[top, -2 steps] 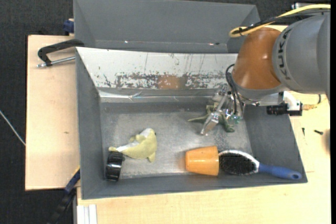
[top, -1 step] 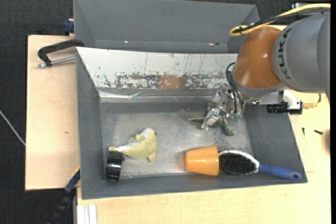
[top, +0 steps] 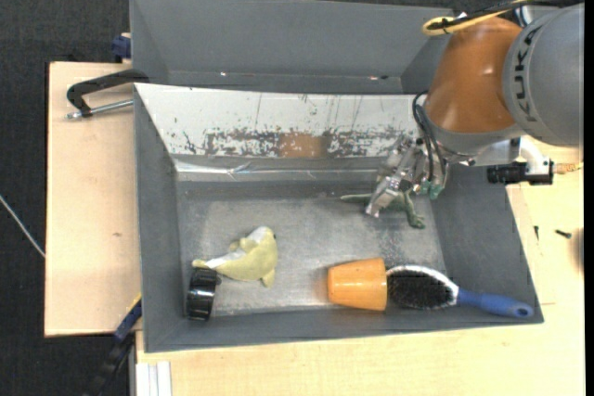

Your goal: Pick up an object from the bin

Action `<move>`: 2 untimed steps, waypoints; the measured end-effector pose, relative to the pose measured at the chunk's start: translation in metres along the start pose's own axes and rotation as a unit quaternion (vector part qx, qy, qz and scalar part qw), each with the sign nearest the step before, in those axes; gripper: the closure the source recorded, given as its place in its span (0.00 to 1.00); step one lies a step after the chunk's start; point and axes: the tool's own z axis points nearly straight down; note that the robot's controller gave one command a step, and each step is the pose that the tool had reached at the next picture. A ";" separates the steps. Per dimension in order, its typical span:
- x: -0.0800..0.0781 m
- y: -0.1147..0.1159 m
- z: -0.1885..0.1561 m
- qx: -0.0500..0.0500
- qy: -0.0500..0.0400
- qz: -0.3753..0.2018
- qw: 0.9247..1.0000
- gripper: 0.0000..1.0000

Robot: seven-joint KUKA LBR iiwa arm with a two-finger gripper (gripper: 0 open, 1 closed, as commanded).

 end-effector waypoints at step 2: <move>-0.004 0.003 -0.068 0.000 0.001 -0.001 1.000 1.00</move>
Offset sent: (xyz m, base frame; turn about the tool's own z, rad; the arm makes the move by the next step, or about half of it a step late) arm -0.0001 0.0000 0.0308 0.0000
